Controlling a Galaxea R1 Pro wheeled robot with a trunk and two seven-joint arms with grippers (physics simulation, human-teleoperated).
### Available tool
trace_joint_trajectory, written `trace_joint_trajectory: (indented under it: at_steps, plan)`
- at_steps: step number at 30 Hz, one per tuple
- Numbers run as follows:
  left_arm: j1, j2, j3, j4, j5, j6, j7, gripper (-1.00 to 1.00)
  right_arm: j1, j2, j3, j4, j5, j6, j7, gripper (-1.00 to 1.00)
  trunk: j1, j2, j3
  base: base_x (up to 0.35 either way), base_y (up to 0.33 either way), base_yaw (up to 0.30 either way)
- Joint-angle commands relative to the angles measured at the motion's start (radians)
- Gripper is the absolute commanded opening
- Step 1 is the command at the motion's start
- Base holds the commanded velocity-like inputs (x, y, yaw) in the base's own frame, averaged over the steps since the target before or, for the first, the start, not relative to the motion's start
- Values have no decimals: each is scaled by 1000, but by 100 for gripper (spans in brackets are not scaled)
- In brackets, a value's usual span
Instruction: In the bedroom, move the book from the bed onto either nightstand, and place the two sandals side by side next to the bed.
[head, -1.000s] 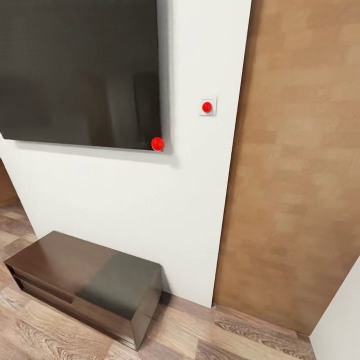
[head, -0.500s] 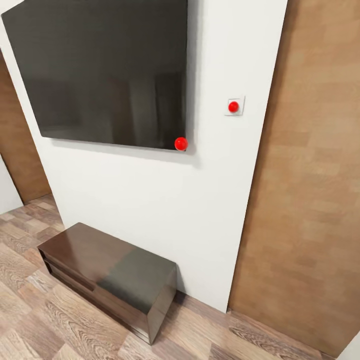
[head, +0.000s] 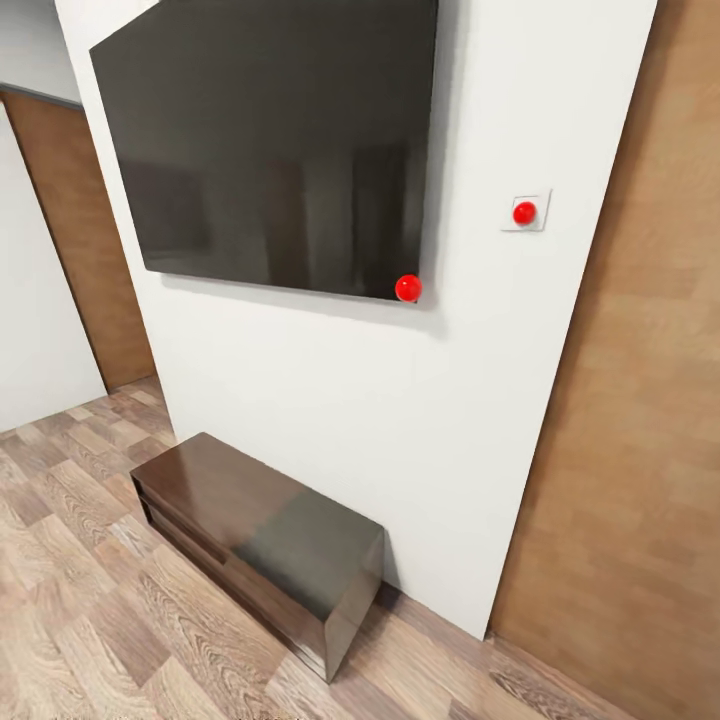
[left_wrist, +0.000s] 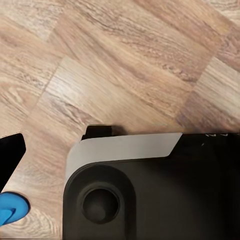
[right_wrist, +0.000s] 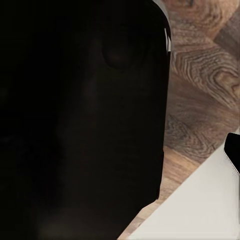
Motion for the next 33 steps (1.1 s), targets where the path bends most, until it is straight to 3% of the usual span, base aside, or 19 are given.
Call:
trace_joint_trajectory:
  at_steps: [1, 14, 33]
  plan:
    - [0, 0, 0, 0, 0, -3, -1, 100, 0, 0, 0, 0, 0, 0, -1, 100, 0, 0, -1, 0, 0, 254]
    - [0, 0, -1, 1, 0, -3, -1, 100, 0, 0, 0, 0, 0, 0, -1, 100, 0, 0, -1, 0, -96, 254]
    - [0, 0, -1, 0, 0, -3, -1, 100, 0, -1, 0, -1, 0, 0, -1, 100, 0, 0, -1, 0, -7, 254]
